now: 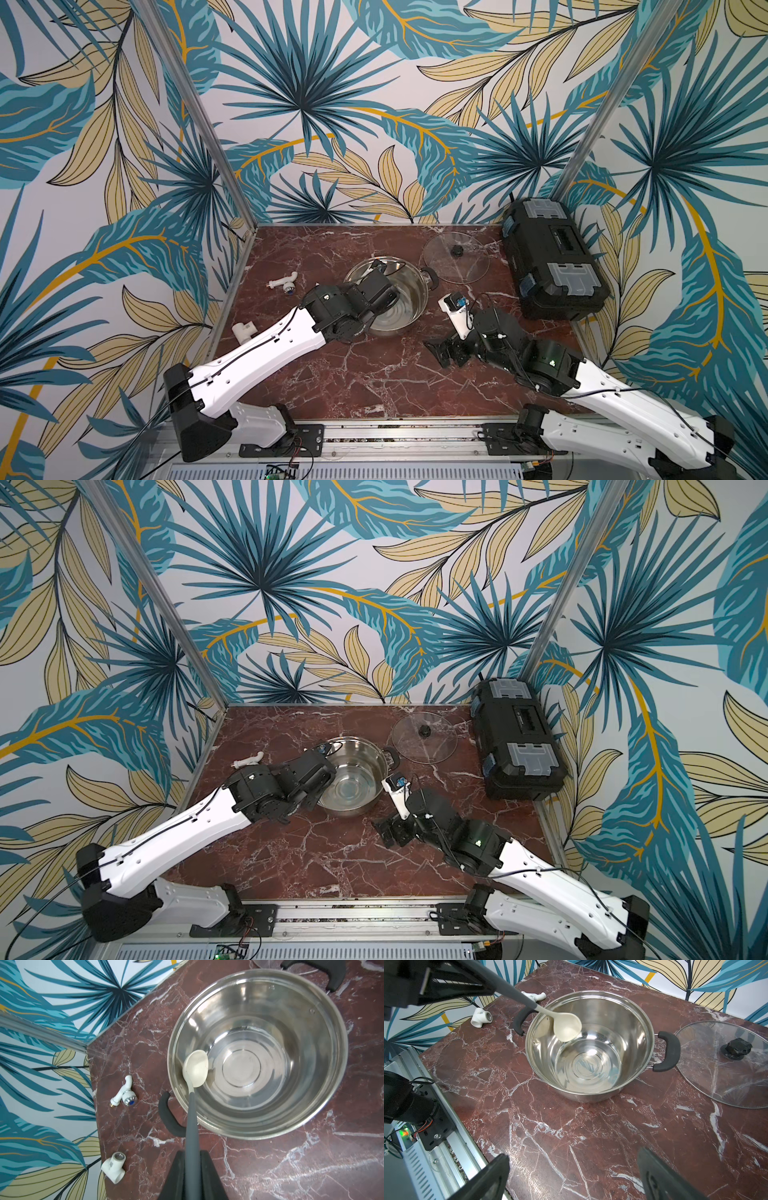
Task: Stir the soup with a spoon
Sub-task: Stir the soup in the pan with a stick.
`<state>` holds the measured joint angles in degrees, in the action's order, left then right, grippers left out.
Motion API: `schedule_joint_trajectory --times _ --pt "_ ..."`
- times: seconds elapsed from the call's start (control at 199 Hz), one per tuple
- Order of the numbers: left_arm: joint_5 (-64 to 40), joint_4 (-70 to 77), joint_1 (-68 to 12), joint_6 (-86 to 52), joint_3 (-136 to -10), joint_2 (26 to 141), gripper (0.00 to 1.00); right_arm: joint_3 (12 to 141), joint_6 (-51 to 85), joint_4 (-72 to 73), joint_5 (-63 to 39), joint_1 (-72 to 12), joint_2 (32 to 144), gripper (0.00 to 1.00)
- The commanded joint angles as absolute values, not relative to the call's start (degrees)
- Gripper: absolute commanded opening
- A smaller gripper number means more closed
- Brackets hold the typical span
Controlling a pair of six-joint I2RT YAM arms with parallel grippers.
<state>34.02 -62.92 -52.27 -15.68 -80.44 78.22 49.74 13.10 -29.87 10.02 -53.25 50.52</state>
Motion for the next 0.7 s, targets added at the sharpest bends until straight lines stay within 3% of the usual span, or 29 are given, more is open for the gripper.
schedule_joint_trajectory --times 0.0,0.301,0.692 --pt "32.7 -53.9 -52.2 -12.1 -83.8 79.9 0.0 49.1 13.7 -30.0 10.3 -53.5 49.6 1.0" --pt "16.8 -50.2 -53.6 -11.6 -84.9 82.7 0.0 49.2 13.5 -31.6 11.2 -53.5 48.2 1.0" --pt "18.8 -64.6 -53.8 -19.2 -77.1 71.7 0.0 49.0 13.9 -30.7 10.5 -53.5 48.3 0.99"
